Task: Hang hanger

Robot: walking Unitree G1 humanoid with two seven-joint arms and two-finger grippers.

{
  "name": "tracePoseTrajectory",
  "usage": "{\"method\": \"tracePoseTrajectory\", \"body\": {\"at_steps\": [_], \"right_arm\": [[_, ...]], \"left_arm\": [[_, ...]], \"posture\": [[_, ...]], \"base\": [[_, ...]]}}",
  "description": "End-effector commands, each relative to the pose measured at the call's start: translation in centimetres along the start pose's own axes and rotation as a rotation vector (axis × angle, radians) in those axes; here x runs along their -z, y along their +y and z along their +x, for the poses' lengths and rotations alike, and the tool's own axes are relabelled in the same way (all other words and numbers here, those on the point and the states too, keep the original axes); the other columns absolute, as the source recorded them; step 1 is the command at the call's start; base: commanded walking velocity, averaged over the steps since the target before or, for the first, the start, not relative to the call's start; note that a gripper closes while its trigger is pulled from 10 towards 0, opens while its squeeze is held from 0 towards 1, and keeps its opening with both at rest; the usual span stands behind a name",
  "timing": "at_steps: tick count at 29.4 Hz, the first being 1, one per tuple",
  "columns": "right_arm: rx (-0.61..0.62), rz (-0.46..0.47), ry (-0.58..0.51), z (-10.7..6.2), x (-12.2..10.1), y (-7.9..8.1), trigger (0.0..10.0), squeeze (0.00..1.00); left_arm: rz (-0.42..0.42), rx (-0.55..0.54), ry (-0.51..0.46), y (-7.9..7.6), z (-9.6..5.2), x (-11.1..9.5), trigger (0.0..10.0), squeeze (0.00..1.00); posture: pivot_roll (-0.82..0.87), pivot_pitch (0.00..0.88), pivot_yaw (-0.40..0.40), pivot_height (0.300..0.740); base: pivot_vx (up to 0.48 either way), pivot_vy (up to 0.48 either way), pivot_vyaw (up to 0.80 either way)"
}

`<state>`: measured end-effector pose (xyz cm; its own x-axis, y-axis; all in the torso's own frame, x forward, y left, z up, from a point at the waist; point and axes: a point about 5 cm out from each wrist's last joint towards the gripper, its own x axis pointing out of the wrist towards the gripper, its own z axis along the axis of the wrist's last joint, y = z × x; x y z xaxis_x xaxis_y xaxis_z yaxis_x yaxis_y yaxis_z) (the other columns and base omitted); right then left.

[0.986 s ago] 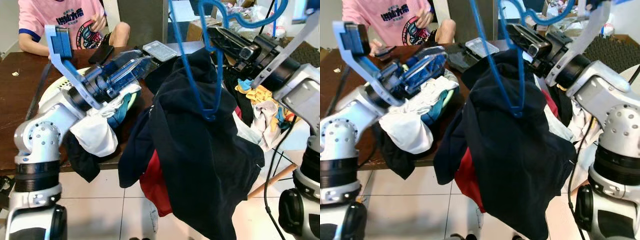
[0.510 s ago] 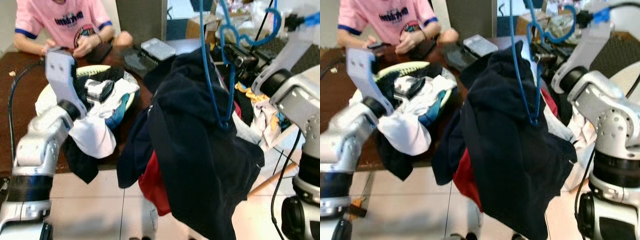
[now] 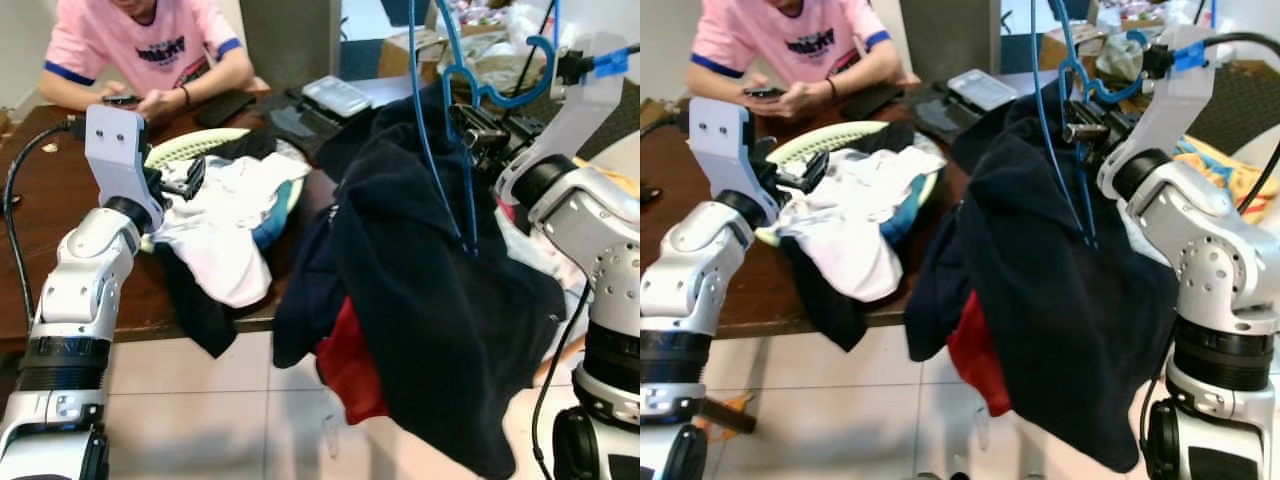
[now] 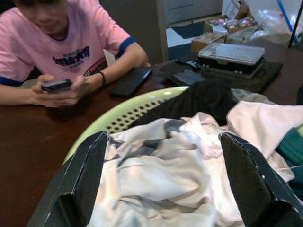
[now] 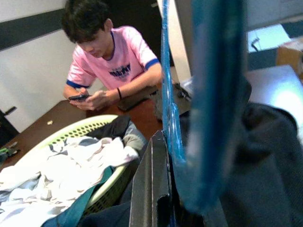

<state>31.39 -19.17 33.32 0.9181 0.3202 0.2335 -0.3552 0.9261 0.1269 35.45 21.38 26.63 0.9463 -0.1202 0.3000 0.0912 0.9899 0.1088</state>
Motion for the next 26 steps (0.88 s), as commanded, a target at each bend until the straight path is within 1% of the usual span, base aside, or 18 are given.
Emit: {"method": "tracePoseTrajectory", "body": {"at_steps": [1,2,3,4,5,6,7,9,20,25,26], "right_arm": [[-0.027,-0.005,-0.025,-0.1,-0.4,0.6,10.0,0.00],[-0.027,-0.005,-0.025,-0.1,-0.4,0.6,10.0,0.00],[-0.023,-0.004,-0.026,-0.2,-0.2,0.6,10.0,0.00],[-0.023,-0.004,-0.026,-0.2,-0.2,0.6,10.0,0.00],[-0.023,0.001,-0.026,-0.4,0.0,0.8,10.0,0.00],[-0.023,0.001,-0.026,-0.4,0.0,0.8,10.0,0.00],[-0.022,0.005,-0.025,-0.4,0.2,0.9,10.0,0.00],[-0.027,0.011,-0.026,-0.4,0.4,1.2,10.0,0.00],[-0.030,0.020,-0.032,-0.5,0.8,1.5,10.0,0.00],[-0.037,0.019,-0.036,-0.6,0.9,1.8,10.0,0.00],[-0.039,0.017,-0.037,-0.7,0.9,1.8,10.0,0.00]], "left_arm": [[0.005,-0.001,-0.008,-0.4,0.2,0.0,10.0,0.00],[0.005,-0.001,-0.008,-0.4,0.2,0.0,10.0,0.00],[-0.006,0.011,-0.021,-1.1,0.2,0.1,10.0,0.00],[-0.006,0.011,-0.021,-1.1,0.2,0.1,10.0,0.00],[-0.003,0.036,-0.030,-1.9,0.3,-0.1,10.0,0.00],[-0.003,0.036,-0.030,-1.9,0.3,-0.1,10.0,0.00],[0.002,0.052,-0.037,-2.4,0.3,-0.2,10.0,0.00],[-0.005,0.070,-0.052,-2.9,0.3,-0.5,10.0,0.00],[-0.013,0.075,-0.081,-3.3,0.6,-0.6,10.0,0.00],[-0.029,0.090,-0.087,-3.8,0.7,-0.8,10.0,0.00],[-0.037,0.092,-0.087,-4.0,0.7,-0.8,10.0,0.00]], "posture": [[0.04,0.146,0.081,0.740],[0.04,0.146,0.081,0.740],[0.04,0.145,0.082,0.740],[0.04,0.145,0.082,0.740],[0.04,0.141,0.085,0.740],[0.04,0.141,0.085,0.740],[0.04,0.141,0.085,0.740],[0.04,0.145,0.088,0.740],[0.04,0.148,0.095,0.740],[0.04,0.148,0.099,0.740],[0.04,0.148,0.099,0.740]], "base": [[0.000,0.300,0.00],[0.000,0.300,0.00],[0.000,0.000,0.00],[0.000,0.000,0.00],[0.000,0.000,0.00],[0.000,0.000,0.00],[0.000,0.000,0.00],[0.411,0.000,0.00],[0.451,0.000,0.00],[0.380,0.000,0.00],[0.000,0.000,0.00]]}}
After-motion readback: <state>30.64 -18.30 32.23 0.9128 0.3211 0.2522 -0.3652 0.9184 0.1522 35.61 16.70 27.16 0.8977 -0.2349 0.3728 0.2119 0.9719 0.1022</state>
